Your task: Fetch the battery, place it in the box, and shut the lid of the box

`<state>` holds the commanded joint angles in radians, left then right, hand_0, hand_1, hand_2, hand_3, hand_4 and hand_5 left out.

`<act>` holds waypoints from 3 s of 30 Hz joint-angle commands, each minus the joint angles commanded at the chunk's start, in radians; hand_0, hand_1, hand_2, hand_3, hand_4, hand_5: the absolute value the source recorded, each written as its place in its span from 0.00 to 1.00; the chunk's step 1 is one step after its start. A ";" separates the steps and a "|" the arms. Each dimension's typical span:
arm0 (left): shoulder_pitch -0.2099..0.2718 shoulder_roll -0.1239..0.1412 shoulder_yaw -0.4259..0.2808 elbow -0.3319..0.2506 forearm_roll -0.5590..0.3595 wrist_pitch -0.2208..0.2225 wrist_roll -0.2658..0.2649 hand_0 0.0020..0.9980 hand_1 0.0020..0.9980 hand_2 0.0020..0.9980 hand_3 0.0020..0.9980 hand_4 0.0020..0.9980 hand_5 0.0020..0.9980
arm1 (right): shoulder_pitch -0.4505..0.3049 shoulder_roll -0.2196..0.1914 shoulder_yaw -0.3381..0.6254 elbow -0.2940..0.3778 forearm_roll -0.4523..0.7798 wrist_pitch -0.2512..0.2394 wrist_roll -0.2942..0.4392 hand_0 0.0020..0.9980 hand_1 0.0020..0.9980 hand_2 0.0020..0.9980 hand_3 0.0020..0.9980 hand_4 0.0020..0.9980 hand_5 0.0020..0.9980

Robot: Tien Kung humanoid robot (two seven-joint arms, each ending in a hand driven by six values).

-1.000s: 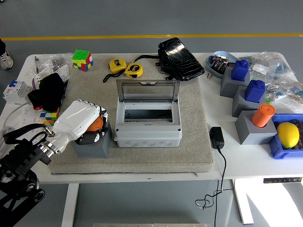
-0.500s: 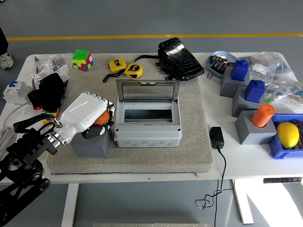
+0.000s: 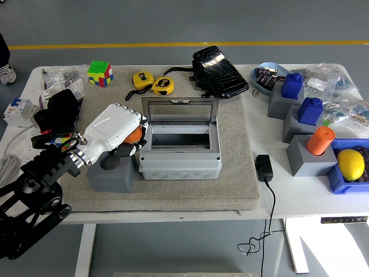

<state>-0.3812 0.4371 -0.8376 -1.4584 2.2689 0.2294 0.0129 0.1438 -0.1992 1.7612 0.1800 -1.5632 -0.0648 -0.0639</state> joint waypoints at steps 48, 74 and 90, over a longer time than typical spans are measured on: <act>-0.144 -0.193 0.141 0.101 -0.159 0.037 -0.031 0.03 0.09 0.25 0.29 0.63 0.00 | 0.008 -0.003 0.004 0.000 -0.022 -0.003 -0.008 0.85 0.83 0.79 0.82 1.00 1.00; -0.180 -0.223 0.206 0.183 -0.142 0.078 -0.060 0.03 0.10 0.25 0.29 0.63 0.00 | 0.009 -0.001 0.006 0.000 -0.017 -0.003 -0.006 0.85 0.83 0.79 0.82 1.00 1.00; -0.176 -0.223 0.225 0.192 -0.153 0.064 -0.072 0.04 0.11 0.26 0.30 0.63 0.00 | 0.009 -0.005 0.002 0.000 -0.013 -0.002 -0.007 0.85 0.83 0.79 0.82 1.00 1.00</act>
<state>-0.5575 0.2141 -0.6126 -1.2661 2.1164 0.2931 -0.0590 0.1528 -0.2042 1.7631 0.1800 -1.5764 -0.0665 -0.0712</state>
